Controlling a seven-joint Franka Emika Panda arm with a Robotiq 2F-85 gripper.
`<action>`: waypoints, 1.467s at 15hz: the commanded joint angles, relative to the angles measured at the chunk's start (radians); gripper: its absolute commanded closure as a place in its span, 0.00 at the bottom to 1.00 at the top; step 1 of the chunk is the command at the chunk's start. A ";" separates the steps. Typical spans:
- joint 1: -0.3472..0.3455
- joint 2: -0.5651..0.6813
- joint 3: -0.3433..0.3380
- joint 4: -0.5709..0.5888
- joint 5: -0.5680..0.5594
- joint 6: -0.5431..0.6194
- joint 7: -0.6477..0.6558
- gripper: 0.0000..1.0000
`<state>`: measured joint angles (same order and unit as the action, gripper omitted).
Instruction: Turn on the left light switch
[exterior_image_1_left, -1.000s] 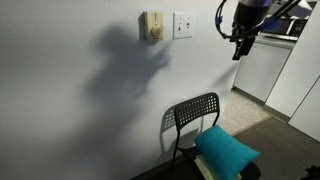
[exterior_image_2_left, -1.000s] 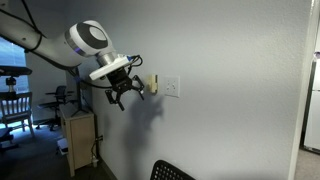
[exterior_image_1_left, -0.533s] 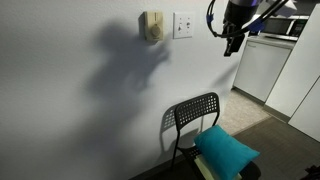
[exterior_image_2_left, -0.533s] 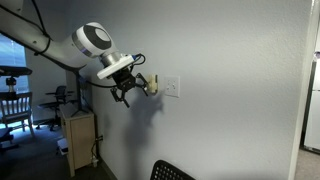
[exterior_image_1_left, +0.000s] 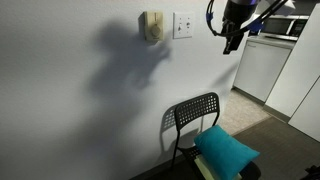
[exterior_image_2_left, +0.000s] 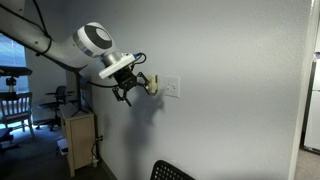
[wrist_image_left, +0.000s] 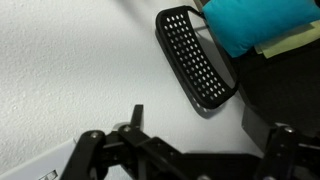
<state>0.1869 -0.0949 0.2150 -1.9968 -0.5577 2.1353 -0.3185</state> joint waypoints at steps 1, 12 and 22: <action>-0.004 0.043 -0.008 0.034 -0.049 0.046 -0.022 0.00; 0.001 0.183 -0.012 0.155 -0.112 0.120 -0.049 0.00; 0.002 0.364 -0.023 0.353 -0.116 0.254 -0.204 0.00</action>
<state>0.1860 0.1968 0.2039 -1.7300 -0.6615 2.3556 -0.4436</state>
